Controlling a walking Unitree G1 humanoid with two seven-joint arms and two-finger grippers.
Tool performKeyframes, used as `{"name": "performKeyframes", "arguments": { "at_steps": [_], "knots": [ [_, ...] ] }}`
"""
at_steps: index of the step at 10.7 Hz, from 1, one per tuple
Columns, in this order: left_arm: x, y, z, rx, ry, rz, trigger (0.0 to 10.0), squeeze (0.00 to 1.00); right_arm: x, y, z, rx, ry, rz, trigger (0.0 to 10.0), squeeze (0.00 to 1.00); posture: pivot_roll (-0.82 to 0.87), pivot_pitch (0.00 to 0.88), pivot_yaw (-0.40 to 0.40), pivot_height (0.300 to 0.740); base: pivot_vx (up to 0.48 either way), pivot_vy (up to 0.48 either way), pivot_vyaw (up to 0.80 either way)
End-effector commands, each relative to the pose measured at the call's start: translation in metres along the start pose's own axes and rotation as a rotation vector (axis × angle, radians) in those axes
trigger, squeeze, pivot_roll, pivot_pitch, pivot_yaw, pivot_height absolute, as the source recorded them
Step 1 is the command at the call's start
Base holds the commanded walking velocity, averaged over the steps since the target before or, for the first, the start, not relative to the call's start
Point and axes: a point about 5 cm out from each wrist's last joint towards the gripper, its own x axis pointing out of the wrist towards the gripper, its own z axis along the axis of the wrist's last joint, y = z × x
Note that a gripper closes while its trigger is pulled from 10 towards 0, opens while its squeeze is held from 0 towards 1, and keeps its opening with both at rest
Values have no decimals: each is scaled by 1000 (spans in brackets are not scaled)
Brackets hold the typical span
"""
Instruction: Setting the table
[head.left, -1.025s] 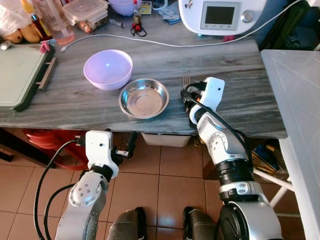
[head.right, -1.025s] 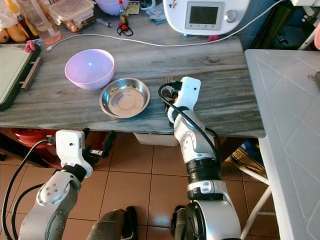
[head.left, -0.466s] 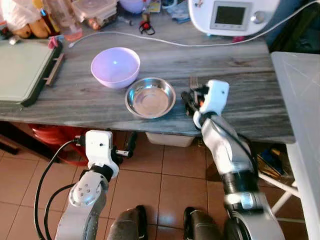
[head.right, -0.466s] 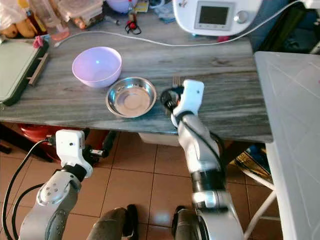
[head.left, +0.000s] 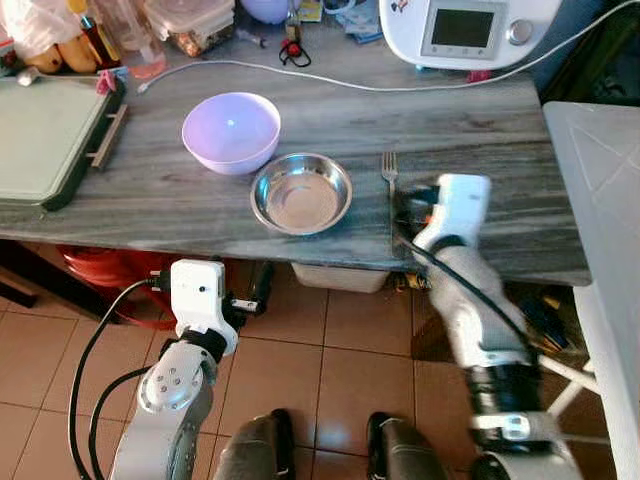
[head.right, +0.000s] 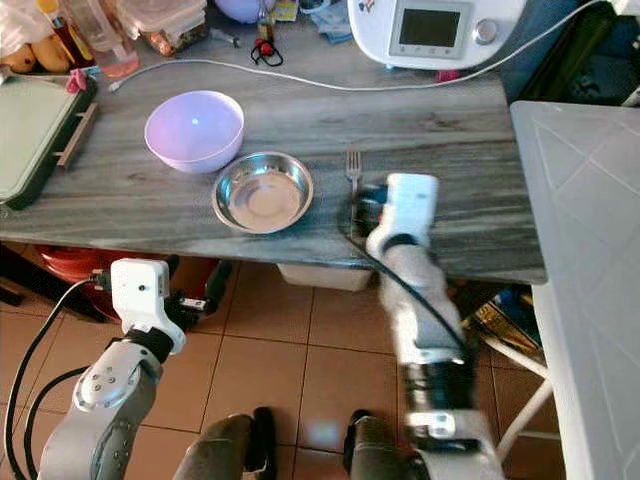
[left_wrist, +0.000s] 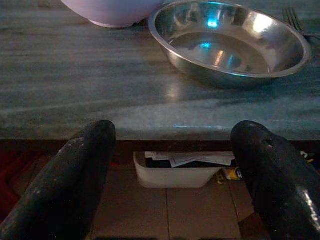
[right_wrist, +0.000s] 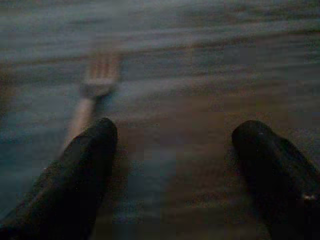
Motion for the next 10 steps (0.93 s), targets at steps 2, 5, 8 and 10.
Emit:
{"name": "performKeyframes", "arguments": {
  "at_steps": [2,5,8,10],
  "knots": [
    [-3,2,-4,2,18,4,10000,0,1,-15,-6,-25,50,-66,10000,0,15,218,57,740,0,0,0],
    [-3,2,-4,5,24,0,10000,0,15,-11,-12,-52,151,31,10000,0,22,215,56,740,0,0,0],
    [-4,3,-5,5,25,5,10000,0,20,1,-12,-53,180,113,10000,0,25,212,54,740,0,0,0],
    [-3,2,-5,5,25,4,10000,0,19,8,-13,-49,189,151,10000,0,22,211,54,740,0,0,0]
  ]
}}
